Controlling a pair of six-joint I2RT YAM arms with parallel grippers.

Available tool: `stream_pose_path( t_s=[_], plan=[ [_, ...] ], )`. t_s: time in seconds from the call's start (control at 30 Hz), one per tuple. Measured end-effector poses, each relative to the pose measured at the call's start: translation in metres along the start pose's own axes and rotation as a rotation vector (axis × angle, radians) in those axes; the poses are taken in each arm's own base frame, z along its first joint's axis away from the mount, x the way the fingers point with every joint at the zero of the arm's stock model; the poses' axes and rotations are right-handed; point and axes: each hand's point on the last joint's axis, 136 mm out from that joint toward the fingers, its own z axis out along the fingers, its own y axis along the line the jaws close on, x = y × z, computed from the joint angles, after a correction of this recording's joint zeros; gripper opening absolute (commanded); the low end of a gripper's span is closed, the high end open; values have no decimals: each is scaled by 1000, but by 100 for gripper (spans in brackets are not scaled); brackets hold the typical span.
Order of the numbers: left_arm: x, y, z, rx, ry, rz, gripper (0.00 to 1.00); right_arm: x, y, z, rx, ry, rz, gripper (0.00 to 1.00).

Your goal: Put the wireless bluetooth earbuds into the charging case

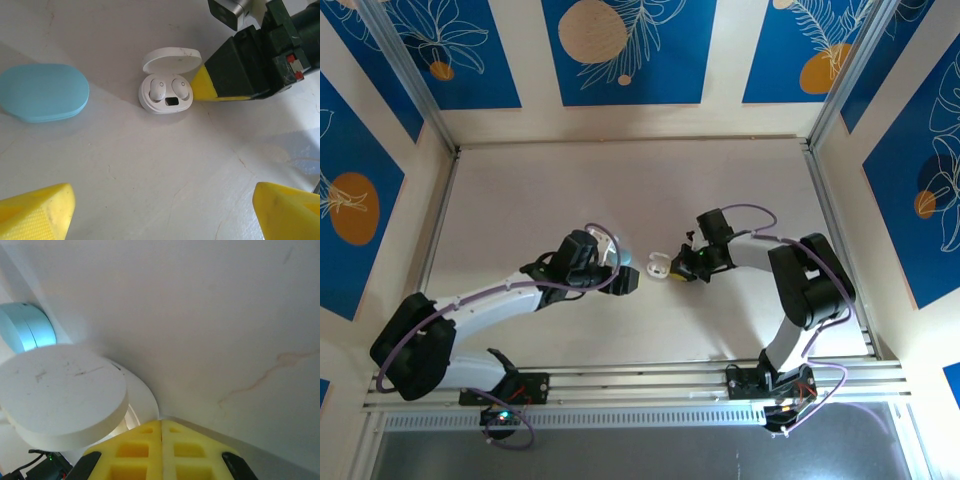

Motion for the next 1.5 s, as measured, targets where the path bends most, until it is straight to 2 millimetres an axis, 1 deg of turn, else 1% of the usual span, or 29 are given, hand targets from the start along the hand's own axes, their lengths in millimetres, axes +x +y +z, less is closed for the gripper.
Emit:
stream_pose_path(
  t_s=[0.13,0.2,0.27,0.37,0.4,0.43,0.47,0.6,0.7,0.8,0.87,0.93,1.03,1.07,1.13,1.3,1.4,1.5],
  plan=[
    [5,1,2,8,3,-19,89,10,-1,1,5,12,1,2],
    [8,0,1,23,2,-29,89,15,-2,-3,14,3,-3,7],
    [11,-2,-2,49,-10,-32,89,18,0,-12,19,-19,-17,10],
    [11,-10,-11,98,-48,-27,91,20,15,-32,0,-68,-67,20],
    [9,-13,-16,118,-70,-21,93,20,21,-40,-11,-88,-90,24],
    [7,-16,-21,133,-87,-15,99,21,26,-45,-17,-98,-104,26],
    [5,-20,-26,150,-108,-9,100,22,32,-52,-23,-111,-127,31],
    [-5,-32,-46,205,-192,23,100,24,48,-71,-38,-141,-187,46],
    [-9,-39,-56,231,-222,38,100,23,62,-85,-52,-165,-231,52],
    [-8,-40,-56,239,-216,39,100,19,75,-96,-67,-186,-272,60],
    [-4,-38,-50,236,-193,32,100,17,81,-101,-72,-195,-291,62],
    [2,-33,-41,222,-156,17,98,15,84,-103,-72,-197,-305,63],
    [13,-23,-22,193,-91,-27,89,10,85,-99,-60,-180,-309,64],
    [17,-19,-15,186,-69,-44,83,7,85,-97,-55,-173,-308,64],
    [23,-15,-2,178,-32,-81,69,1,84,-93,-41,-157,-301,64],
    [27,-9,28,181,21,-172,27,-16,80,-80,-7,-126,-286,64],
    [28,-5,44,179,34,-218,14,-24,77,-71,11,-104,-283,58],
    [28,-2,56,174,43,-252,5,-30,72,-61,28,-82,-275,51]
  ],
)
